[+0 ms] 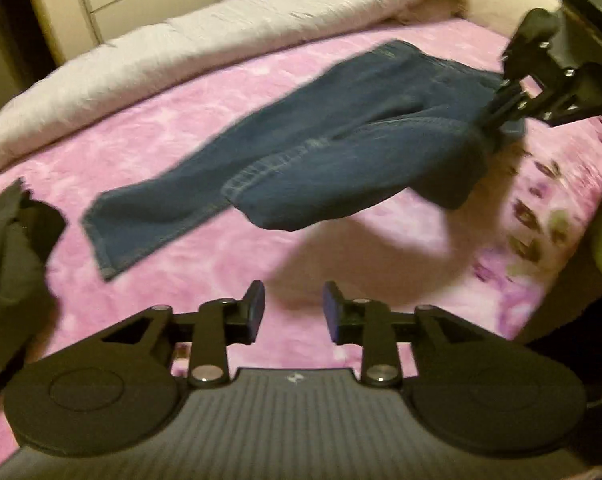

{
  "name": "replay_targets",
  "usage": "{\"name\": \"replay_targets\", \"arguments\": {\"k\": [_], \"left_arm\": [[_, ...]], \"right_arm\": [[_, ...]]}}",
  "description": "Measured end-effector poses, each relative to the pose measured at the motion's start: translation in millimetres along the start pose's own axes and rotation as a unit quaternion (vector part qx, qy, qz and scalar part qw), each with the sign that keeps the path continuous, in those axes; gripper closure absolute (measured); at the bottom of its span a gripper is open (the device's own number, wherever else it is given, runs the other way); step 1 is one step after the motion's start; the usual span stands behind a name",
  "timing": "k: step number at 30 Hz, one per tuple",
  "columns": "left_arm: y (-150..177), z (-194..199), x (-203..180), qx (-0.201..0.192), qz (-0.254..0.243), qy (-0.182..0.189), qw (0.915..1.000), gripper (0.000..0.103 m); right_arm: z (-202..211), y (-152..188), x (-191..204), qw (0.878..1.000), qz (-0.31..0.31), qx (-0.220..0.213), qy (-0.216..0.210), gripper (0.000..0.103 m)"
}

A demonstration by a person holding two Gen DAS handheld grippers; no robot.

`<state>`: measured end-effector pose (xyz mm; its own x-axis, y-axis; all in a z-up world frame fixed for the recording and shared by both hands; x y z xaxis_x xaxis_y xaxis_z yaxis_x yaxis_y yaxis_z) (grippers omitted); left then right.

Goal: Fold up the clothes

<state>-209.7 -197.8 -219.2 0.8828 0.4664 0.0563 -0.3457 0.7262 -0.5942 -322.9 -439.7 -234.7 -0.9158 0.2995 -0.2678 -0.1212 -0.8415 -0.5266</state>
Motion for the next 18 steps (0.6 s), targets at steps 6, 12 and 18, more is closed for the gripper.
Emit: {"name": "replay_targets", "arguments": {"k": [6, 12, 18], "left_arm": [[-1.5, -34.5, -37.7, 0.024, -0.058, 0.045, 0.997, 0.064], [-10.5, -93.5, -34.0, 0.059, -0.103, 0.073, 0.9903, 0.053], [-29.7, -161.9, -25.9, 0.099, -0.167, 0.13, 0.9722, 0.043]], "right_arm": [[-32.8, 12.2, 46.2, 0.991, 0.045, 0.059, -0.113, 0.1], [-48.2, 29.7, 72.7, 0.981, 0.057, 0.098, -0.155, 0.097], [-52.3, 32.6, 68.2, 0.986, 0.008, 0.094, -0.141, 0.096]]}}
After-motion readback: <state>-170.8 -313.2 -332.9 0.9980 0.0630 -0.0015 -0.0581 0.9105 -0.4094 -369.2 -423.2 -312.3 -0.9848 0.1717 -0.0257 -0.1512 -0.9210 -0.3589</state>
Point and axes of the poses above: each gripper's, at about its wrist camera, not at the fingertips, and z roughly against the way its jaws point, x to its left, y to its underside, the point moved 3 cm from there along -z, roughly the way its jaws point, and after that the axes turned 5 degrees about z, right-handed, at the moved point
